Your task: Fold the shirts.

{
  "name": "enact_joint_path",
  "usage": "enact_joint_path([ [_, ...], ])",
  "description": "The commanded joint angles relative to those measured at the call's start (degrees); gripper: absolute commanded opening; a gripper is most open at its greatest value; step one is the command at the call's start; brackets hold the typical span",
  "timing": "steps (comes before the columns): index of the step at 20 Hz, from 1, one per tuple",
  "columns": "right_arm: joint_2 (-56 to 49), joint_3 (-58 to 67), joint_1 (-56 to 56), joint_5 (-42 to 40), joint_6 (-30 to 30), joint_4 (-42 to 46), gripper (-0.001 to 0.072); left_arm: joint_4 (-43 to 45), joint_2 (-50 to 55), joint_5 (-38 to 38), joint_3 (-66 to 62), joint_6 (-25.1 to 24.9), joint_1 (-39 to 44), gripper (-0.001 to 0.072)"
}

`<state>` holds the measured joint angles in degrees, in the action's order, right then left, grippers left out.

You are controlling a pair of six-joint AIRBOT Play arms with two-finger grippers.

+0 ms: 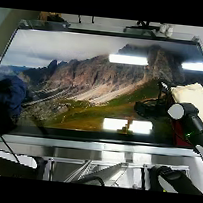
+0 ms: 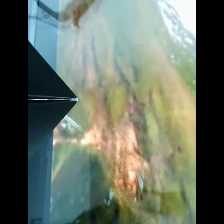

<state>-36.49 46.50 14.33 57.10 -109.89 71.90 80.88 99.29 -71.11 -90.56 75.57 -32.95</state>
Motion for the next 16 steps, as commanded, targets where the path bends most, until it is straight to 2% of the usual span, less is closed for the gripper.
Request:
enact_joint_path([
  [1,0.00,0.00,0.07,-0.02,3.87,-4.02,0.0019,-16.83,-3.52,-1.88,-7.63,-4.24,2.93,0.0011],
  [3,0.00,0.00,0.07,-0.04,12.48,-7.98,0.0026,-27.63,-8.35,-3.89,-13.16,-5.97,7.69,0.0011],
  [5,0.04,0.00,0.07,-0.11,15.43,-9.22,0.0026,-35.30,-13.33,-6.38,-15.87,-6.10,14.34,0.0011],
  [7,0.02,0.00,0.04,-0.68,15.45,-9.20,0.0019,-35.39,-17.75,-8.70,-15.61,-5.95,22.43,0.0011],
  [10,0.02,0.00,0.04,-1.77,15.41,-11.78,0.0020,-35.45,-22.64,-12.24,-8.41,-5.18,33.24,0.0011],
  [13,0.02,0.00,0.04,-1.22,15.65,-16.68,0.0019,-35.43,-26.47,-10.05,4.09,-5.03,42.25,0.0011],
  [16,0.04,0.00,0.04,-1.16,15.65,-16.65,0.0037,-35.43,-27.54,-4.74,14.43,-5.03,47.39,0.0014],
])
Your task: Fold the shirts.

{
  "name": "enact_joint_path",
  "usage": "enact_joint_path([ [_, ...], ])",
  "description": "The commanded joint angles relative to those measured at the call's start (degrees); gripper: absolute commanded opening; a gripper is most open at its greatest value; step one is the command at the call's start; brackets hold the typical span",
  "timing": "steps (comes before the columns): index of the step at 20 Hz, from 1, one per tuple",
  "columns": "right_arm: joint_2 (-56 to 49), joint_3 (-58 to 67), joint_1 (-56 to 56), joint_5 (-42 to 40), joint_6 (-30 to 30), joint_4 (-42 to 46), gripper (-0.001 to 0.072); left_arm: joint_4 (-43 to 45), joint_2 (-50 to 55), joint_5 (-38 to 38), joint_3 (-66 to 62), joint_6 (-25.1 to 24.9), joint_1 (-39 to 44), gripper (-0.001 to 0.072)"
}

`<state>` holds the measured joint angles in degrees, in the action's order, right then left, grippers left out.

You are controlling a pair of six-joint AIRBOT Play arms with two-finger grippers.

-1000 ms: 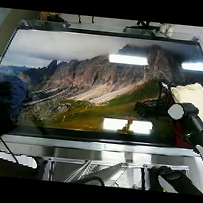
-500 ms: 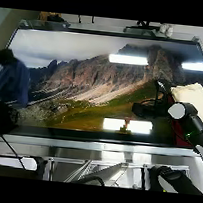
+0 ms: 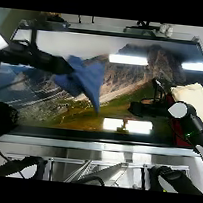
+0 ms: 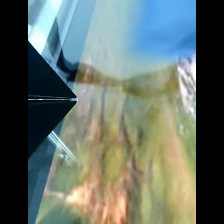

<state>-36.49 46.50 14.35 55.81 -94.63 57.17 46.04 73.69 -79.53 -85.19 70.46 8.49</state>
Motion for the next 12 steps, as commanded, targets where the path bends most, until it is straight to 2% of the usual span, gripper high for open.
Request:
enact_joint_path([
  [1,0.04,0.00,0.00,0.13,0.42,-1.86,0.0180,-0.61,-1.90,4.22,10.91,0.07,6.56,0.0053],
  [2,0.02,0.07,-0.02,-0.11,0.44,-1.29,0.0457,-0.63,-1.90,4.72,12.79,0.09,6.58,0.0556],
  [3,0.02,0.24,-0.48,-0.63,0.76,-0.90,0.0497,-0.61,-1.86,4.72,13.77,0.81,5.90,0.0694],
  [6,-0.46,2.12,-6.40,-0.26,3.10,-0.83,0.0498,1.40,-1.90,4.55,13.99,0.74,-0.55,0.0693],
  [9,-2.69,3.04,-15.26,0.70,7.15,-0.87,0.0500,3.34,-0.63,8.33,16.50,0.76,-8.81,0.0693],
  [12,-8.55,3.04,-21.31,2.82,11.85,-0.90,0.0501,3.19,4.63,8.24,20.39,-0.26,-11.78,0.0692],
])
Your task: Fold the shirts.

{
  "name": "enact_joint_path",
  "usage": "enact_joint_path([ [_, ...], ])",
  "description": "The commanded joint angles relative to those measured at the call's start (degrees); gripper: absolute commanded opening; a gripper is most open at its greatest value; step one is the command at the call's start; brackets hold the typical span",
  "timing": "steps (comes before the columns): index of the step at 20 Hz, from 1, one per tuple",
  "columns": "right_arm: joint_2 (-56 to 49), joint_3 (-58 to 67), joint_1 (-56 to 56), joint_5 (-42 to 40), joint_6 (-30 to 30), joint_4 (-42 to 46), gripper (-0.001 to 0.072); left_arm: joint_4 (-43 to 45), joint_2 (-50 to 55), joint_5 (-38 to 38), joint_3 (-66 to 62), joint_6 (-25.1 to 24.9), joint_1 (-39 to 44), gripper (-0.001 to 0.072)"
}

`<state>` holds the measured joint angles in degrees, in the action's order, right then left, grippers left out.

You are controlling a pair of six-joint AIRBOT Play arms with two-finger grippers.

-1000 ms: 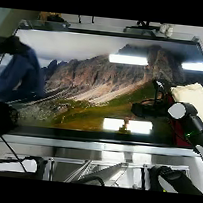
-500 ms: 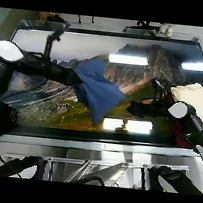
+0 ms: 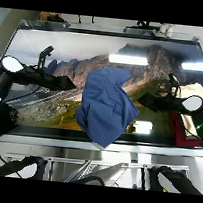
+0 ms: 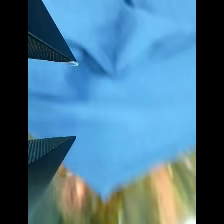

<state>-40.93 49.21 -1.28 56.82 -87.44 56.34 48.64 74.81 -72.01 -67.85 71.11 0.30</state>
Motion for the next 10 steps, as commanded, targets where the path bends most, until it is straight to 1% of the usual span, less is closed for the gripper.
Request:
enact_joint_path([
  [1,-6.45,0.33,-6.27,2.21,6.56,-0.04,0.0501,-0.59,5.79,-0.96,4.46,-2.27,-2.99,0.0693],
  [4,-14.34,0.33,-6.45,2.16,11.39,-1.62,0.0500,-6.82,10.21,-4.39,9.35,-7.19,-0.74,0.0691],
  [8,-23.76,0.33,-6.45,2.14,21.77,-10.95,0.0500,-6.71,11.04,-4.48,14.67,-7.87,0.87,0.0691],
  [10,-27.34,0.33,-6.36,2.14,25.88,-15.76,0.0499,-6.93,11.04,-3.85,16.85,-7.85,1.29,0.0690],
])
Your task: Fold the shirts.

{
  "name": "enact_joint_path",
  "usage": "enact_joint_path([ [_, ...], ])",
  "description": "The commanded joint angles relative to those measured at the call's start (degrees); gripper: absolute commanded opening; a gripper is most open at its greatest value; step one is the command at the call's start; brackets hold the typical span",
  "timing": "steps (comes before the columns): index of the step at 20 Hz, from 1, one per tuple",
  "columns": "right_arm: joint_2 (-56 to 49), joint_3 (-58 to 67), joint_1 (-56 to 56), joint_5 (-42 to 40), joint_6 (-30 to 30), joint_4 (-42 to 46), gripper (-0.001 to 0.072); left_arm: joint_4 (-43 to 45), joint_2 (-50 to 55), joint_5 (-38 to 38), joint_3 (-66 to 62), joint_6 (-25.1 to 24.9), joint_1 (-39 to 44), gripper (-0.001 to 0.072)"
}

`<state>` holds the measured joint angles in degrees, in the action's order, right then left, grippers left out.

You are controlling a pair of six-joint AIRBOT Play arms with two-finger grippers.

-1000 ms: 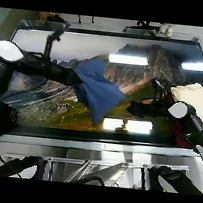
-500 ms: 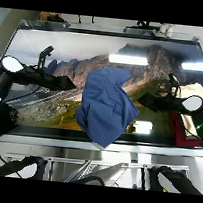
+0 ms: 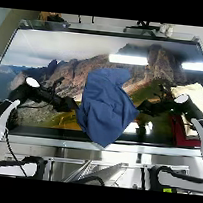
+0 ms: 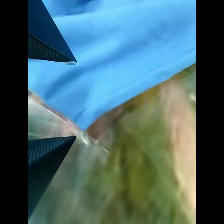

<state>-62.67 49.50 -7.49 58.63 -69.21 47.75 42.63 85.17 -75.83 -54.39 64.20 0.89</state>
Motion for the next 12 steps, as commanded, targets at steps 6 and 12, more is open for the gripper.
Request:
enact_joint_path([
  [6,-9.40,0.35,-0.15,3.65,17.31,-17.79,0.0149,-4.87,0.72,7.54,5.40,-1.77,6.38,0.0592],
  [12,-3.78,11.32,-0.87,13.66,18.34,-23.71,0.0017,-5.27,-1.81,3.45,-6.21,-0.39,7.96,0.0006],
])
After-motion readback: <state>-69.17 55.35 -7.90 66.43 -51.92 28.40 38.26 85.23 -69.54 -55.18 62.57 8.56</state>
